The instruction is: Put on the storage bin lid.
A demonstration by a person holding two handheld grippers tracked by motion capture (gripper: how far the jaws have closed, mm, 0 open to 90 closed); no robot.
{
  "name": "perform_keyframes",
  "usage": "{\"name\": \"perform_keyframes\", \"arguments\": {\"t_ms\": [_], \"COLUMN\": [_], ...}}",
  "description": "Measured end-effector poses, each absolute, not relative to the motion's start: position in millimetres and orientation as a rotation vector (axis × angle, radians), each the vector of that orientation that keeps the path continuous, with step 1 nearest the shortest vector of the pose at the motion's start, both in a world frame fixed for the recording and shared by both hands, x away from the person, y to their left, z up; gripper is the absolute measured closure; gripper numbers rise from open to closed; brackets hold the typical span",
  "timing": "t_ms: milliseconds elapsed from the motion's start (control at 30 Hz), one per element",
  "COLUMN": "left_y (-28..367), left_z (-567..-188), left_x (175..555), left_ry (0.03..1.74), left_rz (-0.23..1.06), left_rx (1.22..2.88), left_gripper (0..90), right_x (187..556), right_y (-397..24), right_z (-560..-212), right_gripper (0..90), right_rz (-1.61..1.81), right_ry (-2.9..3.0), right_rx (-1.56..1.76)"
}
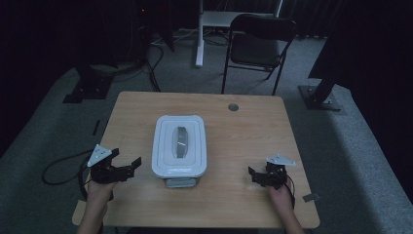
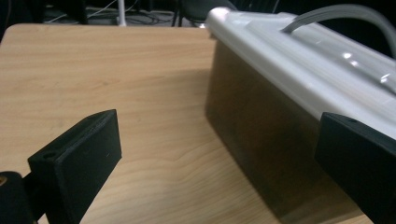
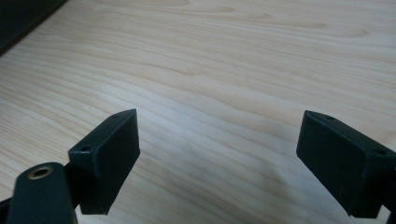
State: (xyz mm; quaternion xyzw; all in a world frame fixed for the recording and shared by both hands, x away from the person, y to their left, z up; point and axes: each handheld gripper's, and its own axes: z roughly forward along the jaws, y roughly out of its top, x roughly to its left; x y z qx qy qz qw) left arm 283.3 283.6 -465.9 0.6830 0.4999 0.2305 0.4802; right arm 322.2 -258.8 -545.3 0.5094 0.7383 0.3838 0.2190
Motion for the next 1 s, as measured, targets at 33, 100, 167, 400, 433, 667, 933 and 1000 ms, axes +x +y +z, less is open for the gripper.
{"name": "perform_keyframes", "arguments": {"t_ms": [33,100,167,400,433,667,933,1000], "left_y": [286.1,290.5,293.6,299.5,300.3,308.6,316.6,318.3], "left_z": [-468.8,-474.8,-480.7,-500.0,-502.3,-519.8,-535.0,-537.2], "left_x": [283.2,282.8,282.0,279.2,279.1,276.5,271.1,269.0], "left_ry": [1.231,1.251,1.267,1.297,1.306,1.408,1.503,1.520], "left_rz": [0.561,0.561,0.564,0.575,0.581,0.611,0.647,0.664], "left_rx": [1.663,1.661,1.664,1.675,1.681,1.706,1.749,1.755], "left_gripper": [2.1,2.2,2.2,2.2,2.2,2.2,2.1,2.1], "right_x": [320.8,318.1,316.7,305.3,304.1,299.9,299.0,299.4], "right_y": [-261.2,-266.4,-269.3,-287.4,-288.3,-295.0,-306.9,-308.7], "right_z": [-545.8,-547.3,-548.0,-549.3,-549.1,-548.2,-548.6,-549.1], "right_gripper": [12.5,12.6,12.5,12.5,12.5,12.5,12.5,12.5], "right_rz": [1.059,1.049,1.047,1.032,1.027,1.000,0.954,0.933], "right_ry": [2.032,2.013,2.008,1.928,1.916,1.874,1.790,1.770], "right_rx": [1.418,1.434,1.442,1.481,1.488,1.496,1.529,1.545]}}
